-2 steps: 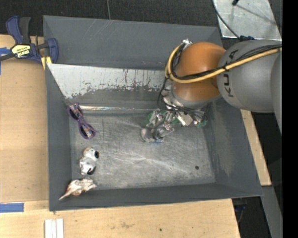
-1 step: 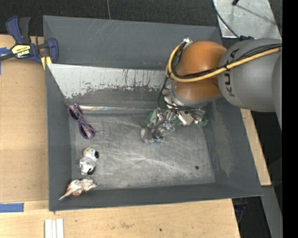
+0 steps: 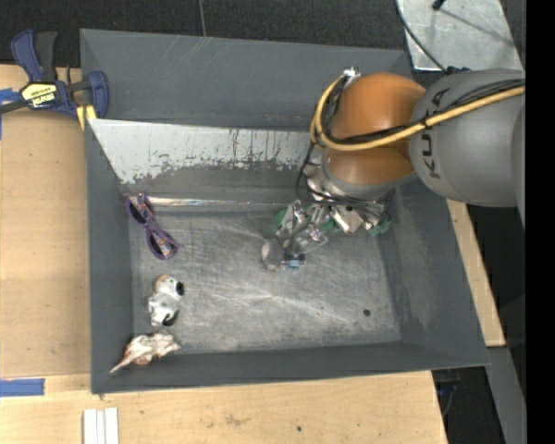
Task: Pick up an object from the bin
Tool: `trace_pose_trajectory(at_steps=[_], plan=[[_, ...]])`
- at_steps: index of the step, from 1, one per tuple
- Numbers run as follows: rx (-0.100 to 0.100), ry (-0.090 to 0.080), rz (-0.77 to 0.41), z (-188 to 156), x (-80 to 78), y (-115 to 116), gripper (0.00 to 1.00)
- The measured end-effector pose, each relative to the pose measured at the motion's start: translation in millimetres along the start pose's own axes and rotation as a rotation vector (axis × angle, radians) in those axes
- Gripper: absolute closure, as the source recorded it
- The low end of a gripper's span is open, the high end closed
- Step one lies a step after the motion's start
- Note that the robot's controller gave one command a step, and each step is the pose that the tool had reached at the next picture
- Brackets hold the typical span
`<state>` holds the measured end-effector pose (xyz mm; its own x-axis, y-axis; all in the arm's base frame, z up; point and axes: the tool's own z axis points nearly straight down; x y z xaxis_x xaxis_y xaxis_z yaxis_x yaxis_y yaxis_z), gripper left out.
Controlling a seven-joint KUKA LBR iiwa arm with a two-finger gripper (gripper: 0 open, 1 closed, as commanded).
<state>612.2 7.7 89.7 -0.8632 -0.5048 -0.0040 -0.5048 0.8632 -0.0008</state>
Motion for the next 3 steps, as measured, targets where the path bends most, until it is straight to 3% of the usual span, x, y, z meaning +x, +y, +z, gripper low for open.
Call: trace_pose_trajectory(at_steps=[3], plan=[[-0.002,0.005,0.002,-53,0.6,0,1.00]])
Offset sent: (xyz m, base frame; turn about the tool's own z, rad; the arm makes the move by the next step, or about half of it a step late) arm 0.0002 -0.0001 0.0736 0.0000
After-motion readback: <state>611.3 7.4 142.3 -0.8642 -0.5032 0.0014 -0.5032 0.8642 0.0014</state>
